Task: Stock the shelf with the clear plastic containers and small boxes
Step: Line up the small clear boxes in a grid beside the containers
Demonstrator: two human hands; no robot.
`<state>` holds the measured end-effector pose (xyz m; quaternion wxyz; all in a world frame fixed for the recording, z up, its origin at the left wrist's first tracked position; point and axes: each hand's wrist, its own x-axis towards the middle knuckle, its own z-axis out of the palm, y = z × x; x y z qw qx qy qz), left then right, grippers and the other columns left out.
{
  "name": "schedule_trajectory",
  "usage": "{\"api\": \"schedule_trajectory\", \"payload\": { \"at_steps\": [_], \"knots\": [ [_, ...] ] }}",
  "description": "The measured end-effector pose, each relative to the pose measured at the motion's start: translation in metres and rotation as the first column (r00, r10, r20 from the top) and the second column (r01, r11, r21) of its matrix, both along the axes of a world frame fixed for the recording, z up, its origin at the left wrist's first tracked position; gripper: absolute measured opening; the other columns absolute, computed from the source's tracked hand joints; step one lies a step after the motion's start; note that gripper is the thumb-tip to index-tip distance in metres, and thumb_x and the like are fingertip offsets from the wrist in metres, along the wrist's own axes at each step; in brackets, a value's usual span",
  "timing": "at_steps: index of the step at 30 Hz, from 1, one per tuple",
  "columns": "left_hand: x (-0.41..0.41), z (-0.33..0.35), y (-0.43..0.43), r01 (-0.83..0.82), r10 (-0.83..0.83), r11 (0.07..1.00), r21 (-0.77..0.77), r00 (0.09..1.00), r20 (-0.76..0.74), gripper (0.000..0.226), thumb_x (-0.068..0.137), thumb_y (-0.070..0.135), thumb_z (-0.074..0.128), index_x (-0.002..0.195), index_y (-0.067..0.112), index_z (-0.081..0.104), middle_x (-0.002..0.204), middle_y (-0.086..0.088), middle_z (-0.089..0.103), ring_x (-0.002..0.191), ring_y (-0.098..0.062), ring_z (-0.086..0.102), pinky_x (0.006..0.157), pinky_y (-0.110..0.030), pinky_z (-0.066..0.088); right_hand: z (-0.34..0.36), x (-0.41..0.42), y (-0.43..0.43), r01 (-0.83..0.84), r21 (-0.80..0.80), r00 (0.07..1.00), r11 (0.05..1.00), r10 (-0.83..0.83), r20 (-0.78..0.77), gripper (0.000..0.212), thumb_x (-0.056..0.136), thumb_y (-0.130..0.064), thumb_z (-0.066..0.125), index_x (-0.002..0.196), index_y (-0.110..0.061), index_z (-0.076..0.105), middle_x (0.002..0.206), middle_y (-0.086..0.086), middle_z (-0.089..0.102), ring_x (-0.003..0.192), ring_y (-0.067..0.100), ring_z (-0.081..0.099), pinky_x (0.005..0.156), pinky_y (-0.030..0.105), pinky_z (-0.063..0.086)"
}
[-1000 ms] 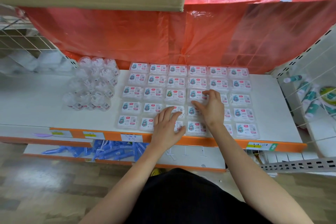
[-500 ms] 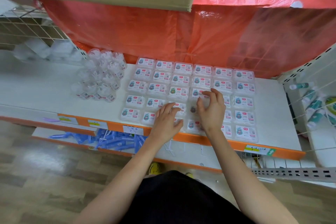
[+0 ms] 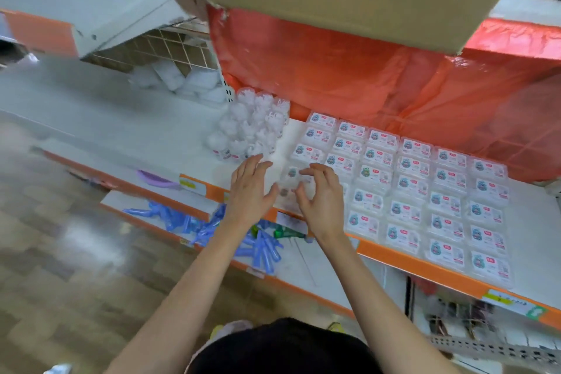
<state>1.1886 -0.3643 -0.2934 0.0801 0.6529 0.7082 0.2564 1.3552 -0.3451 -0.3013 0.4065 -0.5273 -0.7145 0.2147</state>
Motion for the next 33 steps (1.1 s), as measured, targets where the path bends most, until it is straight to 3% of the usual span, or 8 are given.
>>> {"api": "schedule_trajectory", "payload": {
  "at_steps": [11, 15, 19, 25, 31, 33],
  "knots": [
    [-0.252, 0.019, -0.035, -0.029, 0.039, 0.994, 0.105, 0.996, -0.086, 0.047, 0.082, 0.02, 0.067, 0.126, 0.006, 0.058, 0.14, -0.015, 0.049, 0.134, -0.033, 0.041, 0.108, -0.043, 0.03, 0.02, -0.254, -0.006, -0.052, 0.06, 0.998, 0.997, 0.054, -0.038, 0.029, 0.083, -0.016, 0.058, 0.112, -0.012, 0.062, 0.118, 0.005, 0.059, 0.111, 0.023, 0.054, 0.095, 0.039, 0.043],
    [-0.333, 0.018, -0.041, -0.078, 0.089, 0.993, 0.086, 0.989, -0.122, 0.046, 0.083, 0.019, 0.067, 0.126, 0.005, 0.058, 0.141, -0.015, 0.049, 0.135, -0.033, 0.041, 0.109, -0.047, 0.032, 0.027, -0.329, -0.004, -0.077, 0.054, 0.997, 0.996, 0.078, -0.026, 0.029, 0.083, -0.013, 0.059, 0.112, -0.009, 0.062, 0.117, 0.007, 0.06, 0.111, 0.025, 0.054, 0.095, 0.033, 0.039],
    [-0.389, 0.016, -0.032, -0.102, 0.11, 0.993, 0.064, 0.984, -0.141, 0.048, 0.086, 0.021, 0.065, 0.13, 0.005, 0.055, 0.144, -0.014, 0.045, 0.137, -0.031, 0.037, 0.112, -0.044, 0.027, 0.031, -0.381, 0.009, -0.101, 0.022, 0.994, 0.995, 0.1, 0.038, 0.03, 0.084, -0.014, 0.06, 0.114, -0.01, 0.062, 0.12, 0.006, 0.059, 0.112, 0.027, 0.054, 0.097, 0.039, 0.039],
    [-0.453, 0.015, 0.011, -0.049, 0.063, 0.996, 0.076, 0.977, -0.202, 0.051, 0.088, 0.023, 0.061, 0.135, 0.007, 0.051, 0.146, -0.011, 0.043, 0.139, -0.029, 0.035, 0.112, -0.039, 0.024, 0.019, -0.444, 0.056, -0.078, -0.035, 0.992, 0.996, 0.081, 0.098, 0.032, 0.089, -0.017, 0.059, 0.12, -0.01, 0.06, 0.124, 0.007, 0.057, 0.116, 0.026, 0.052, 0.1, 0.037, 0.037],
    [-0.513, 0.018, 0.088, 0.059, -0.038, 0.997, 0.056, 0.944, -0.329, 0.051, 0.088, 0.012, 0.058, 0.138, 0.009, 0.047, 0.148, -0.01, 0.041, 0.137, -0.029, 0.035, 0.11, -0.039, 0.025, 0.009, -0.494, 0.125, 0.021, -0.001, 0.996, 1.0, -0.021, 0.082, 0.036, 0.091, -0.022, 0.06, 0.124, -0.007, 0.059, 0.126, 0.011, 0.057, 0.116, 0.031, 0.053, 0.097, 0.041, 0.041],
    [-0.522, 0.022, 0.112, 0.132, -0.115, 0.991, 0.018, 0.918, -0.379, 0.054, 0.082, 0.003, 0.061, 0.135, 0.007, 0.051, 0.145, -0.014, 0.045, 0.133, -0.034, 0.041, 0.106, -0.042, 0.031, 0.01, -0.501, 0.146, 0.047, 0.0, 0.988, 0.999, -0.046, 0.149, 0.044, 0.092, -0.024, 0.06, 0.132, -0.008, 0.053, 0.132, 0.011, 0.055, 0.121, 0.031, 0.05, 0.099, 0.041, 0.04]
  ]
}}
